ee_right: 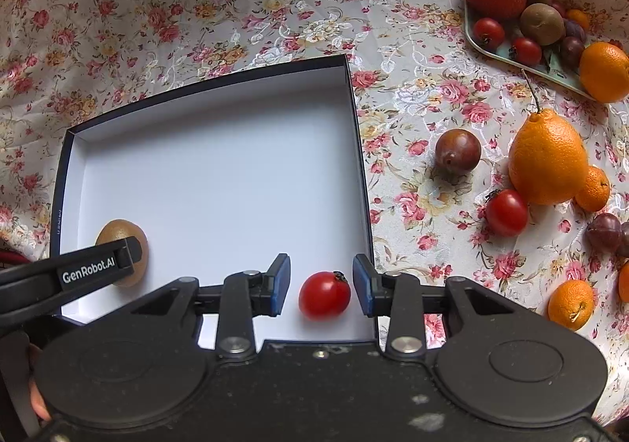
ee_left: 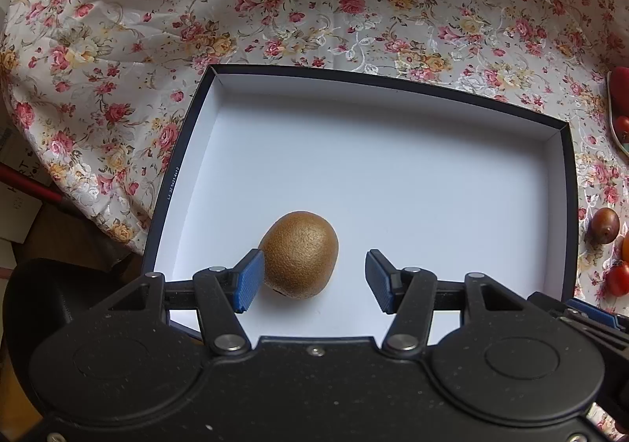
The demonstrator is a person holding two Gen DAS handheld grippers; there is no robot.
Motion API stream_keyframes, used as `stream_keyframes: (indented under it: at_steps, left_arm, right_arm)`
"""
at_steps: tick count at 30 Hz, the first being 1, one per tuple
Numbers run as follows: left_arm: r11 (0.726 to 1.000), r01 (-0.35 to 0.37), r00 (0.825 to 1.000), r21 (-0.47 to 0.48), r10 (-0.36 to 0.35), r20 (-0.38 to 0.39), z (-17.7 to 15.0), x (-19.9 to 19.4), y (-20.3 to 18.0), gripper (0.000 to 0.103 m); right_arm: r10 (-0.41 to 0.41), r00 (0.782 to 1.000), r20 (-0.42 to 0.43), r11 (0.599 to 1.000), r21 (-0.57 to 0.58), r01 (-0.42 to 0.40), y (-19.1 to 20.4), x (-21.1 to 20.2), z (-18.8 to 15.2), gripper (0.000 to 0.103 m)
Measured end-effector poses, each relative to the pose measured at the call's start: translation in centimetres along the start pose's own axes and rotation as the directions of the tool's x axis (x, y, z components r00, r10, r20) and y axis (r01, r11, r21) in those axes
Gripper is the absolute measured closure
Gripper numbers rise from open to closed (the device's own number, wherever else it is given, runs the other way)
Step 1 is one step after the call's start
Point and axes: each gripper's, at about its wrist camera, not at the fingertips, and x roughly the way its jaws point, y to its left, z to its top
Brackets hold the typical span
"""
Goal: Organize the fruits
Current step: 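Grasp a small mandarin with the right tool while the left tool moves toward the large orange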
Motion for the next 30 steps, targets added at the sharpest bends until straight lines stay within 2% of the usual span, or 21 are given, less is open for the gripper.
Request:
stream_keyframes:
  at_steps: [10,13,19,25,30]
  left_arm:
    - [1.000,-0.001,0.999,0.010,0.000,0.032,0.1,-0.9,-1.1,0.042]
    - [1.000,0.002,0.999,0.022,-0.003,0.043,0.0,-1.4,-2.1,0.042]
    - [0.997,0.017,0.998,0.070,-0.021,0.064,-0.3,-2.4,-5.0,0.042]
    - [0.987,0.042,0.996,0.156,-0.054,0.075,-1.0,-3.5,-9.0,0.042]
    - [0.973,0.072,0.993,0.218,-0.090,0.072,-1.8,-4.0,-12.4,0.042]
  right_arm:
    - [-0.084,0.996,0.035,0.993,-0.080,0.087,-1.3,-1.4,0.3,0.065]
    - [-0.105,0.993,0.058,0.994,0.004,0.105,-3.2,-2.3,0.4,0.065]
    - [-0.048,0.998,0.031,0.994,0.101,0.045,-7.5,-3.9,0.4,0.065]
    - [-0.117,0.990,0.082,0.980,0.174,0.101,-11.8,-6.1,0.1,0.065]
    - [-0.134,0.989,0.067,0.954,0.278,0.110,-16.9,-7.5,-0.4,0.065]
